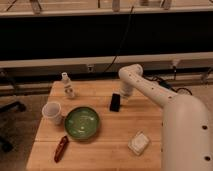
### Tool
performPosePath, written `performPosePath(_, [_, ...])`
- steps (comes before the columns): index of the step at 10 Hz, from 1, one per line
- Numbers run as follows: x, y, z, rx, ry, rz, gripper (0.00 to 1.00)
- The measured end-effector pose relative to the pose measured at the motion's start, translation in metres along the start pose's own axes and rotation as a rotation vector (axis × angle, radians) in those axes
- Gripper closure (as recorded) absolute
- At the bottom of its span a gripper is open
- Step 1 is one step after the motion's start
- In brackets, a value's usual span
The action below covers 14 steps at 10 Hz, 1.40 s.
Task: Push the eraser across the table
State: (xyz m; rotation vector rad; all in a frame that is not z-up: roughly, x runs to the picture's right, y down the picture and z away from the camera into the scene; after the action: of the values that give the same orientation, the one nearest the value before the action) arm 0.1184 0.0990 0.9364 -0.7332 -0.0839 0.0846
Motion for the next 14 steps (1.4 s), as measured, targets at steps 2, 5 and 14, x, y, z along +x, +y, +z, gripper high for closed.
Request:
performPosePath(2, [-0.009,0.003,0.0,-0.003,-0.008,-0.029,1.0])
performPosePath(5, [-0.023,0.005,0.0,-0.007,-0.016,-0.068,1.0])
performPosePath(14, [-0.07,0.0,0.008,-0.015,-0.026,-0.196,1.0])
